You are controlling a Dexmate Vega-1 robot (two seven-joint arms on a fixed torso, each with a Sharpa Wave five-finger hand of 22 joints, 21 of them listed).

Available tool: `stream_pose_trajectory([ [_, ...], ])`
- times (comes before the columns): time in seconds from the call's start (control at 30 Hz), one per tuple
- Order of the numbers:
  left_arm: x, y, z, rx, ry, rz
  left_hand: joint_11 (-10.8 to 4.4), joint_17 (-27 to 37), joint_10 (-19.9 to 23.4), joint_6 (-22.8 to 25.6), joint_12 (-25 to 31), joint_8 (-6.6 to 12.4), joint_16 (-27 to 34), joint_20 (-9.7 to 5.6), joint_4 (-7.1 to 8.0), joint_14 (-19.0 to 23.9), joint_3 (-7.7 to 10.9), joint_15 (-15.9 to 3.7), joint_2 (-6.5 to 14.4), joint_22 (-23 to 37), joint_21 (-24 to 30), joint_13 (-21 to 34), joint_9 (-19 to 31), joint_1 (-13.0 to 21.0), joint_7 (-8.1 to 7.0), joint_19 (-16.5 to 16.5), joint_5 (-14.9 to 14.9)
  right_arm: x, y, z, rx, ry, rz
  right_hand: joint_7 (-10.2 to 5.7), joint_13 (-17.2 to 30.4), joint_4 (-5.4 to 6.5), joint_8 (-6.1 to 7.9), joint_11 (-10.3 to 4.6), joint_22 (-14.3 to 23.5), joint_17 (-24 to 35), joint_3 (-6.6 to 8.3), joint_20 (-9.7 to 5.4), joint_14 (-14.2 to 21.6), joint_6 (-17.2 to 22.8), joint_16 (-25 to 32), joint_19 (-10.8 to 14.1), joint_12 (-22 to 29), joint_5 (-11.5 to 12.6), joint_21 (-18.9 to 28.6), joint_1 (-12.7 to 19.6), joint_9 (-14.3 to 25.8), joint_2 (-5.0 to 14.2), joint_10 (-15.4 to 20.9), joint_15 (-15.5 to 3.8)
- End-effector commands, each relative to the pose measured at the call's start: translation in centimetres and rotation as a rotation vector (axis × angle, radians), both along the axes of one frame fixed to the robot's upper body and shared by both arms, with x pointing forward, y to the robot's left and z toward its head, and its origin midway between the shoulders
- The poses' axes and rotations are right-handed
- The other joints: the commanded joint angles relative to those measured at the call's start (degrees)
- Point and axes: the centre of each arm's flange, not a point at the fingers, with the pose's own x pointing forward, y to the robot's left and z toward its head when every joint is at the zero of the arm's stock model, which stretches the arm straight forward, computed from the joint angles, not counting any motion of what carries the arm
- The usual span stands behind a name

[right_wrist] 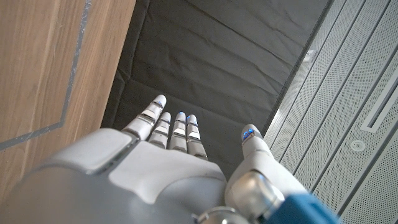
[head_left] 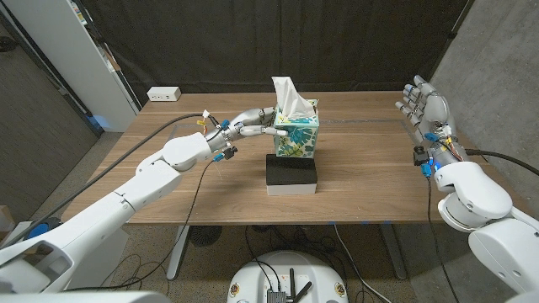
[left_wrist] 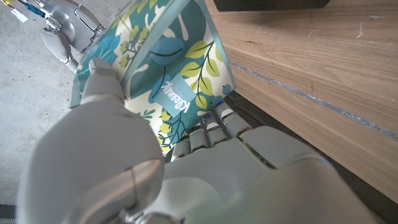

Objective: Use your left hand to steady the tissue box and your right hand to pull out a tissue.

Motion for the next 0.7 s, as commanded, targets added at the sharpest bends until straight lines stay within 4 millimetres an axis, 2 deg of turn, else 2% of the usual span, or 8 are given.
stream_pose_trajectory([
  [0.03,0.1,-0.2,0.2,0.007,-0.002,-0.004,0.19,-0.09,-0.09,0.23,-0.13,0.40,0.31,0.13,-0.10,-0.21,0.51,-0.80,0.34,0.10,-0.02,0.13,0.33,-0.01,0.22,-0.10,0.40,-0.2,-0.3,1.1,-0.030,0.008,0.001,0.16,0.17,0.38,-0.21,0.10,0.08,0.17,0.12,0.13,-0.20,0.20,0.53,0.37,-0.21,0.02,-0.18,-0.48,0.06,0.89,0.16,0.45],
  [0.3,0.2,-0.4,0.3,0.012,-0.002,-0.003,0.17,-0.09,-0.11,0.14,-0.13,0.38,0.31,0.21,-0.12,-0.23,0.62,-0.72,0.38,0.10,-0.03,0.13,0.32,-0.02,0.25,-0.12,0.40,-0.2,-0.4,1.7,-0.180,-0.011,-0.063,0.18,0.17,0.44,-0.32,-0.06,0.07,0.24,-0.04,0.69,-0.84,0.06,0.27,-0.47,-0.45,-0.06,-0.57,-0.71,0.06,0.43,-0.34,0.37],
  [0.53,0.2,-0.5,0.5,0.013,-0.003,-0.005,0.27,-0.09,-0.15,0.08,-0.14,0.37,0.32,0.24,-0.09,-0.25,0.74,-0.72,0.47,0.10,-0.02,0.13,0.32,-0.08,0.33,-0.12,0.40,-0.7,0.0,3.0,-0.376,-0.033,-0.175,-1.89,0.16,0.69,-0.55,-1.81,0.06,0.36,0.12,0.14,-1.98,-0.56,-0.14,-2.26,-0.73,-0.19,-1.15,-0.85,0.05,0.75,-1.15,-1.64],
  [0.7,0.4,-0.6,0.5,0.014,0.000,-0.007,0.34,-0.09,-0.16,0.15,-0.13,0.41,0.32,0.31,-0.06,-0.27,0.83,-0.69,0.54,0.10,-0.05,0.13,0.32,-0.16,0.41,-0.19,0.39,-1.2,0.5,3.8,-0.522,-0.062,-0.289,-2.26,0.16,0.84,-0.52,-2.24,0.06,0.40,0.19,-0.04,-1.92,-0.53,-0.08,-2.50,-0.62,-0.24,-1.18,-0.91,0.06,0.92,-0.94,-2.00],
])
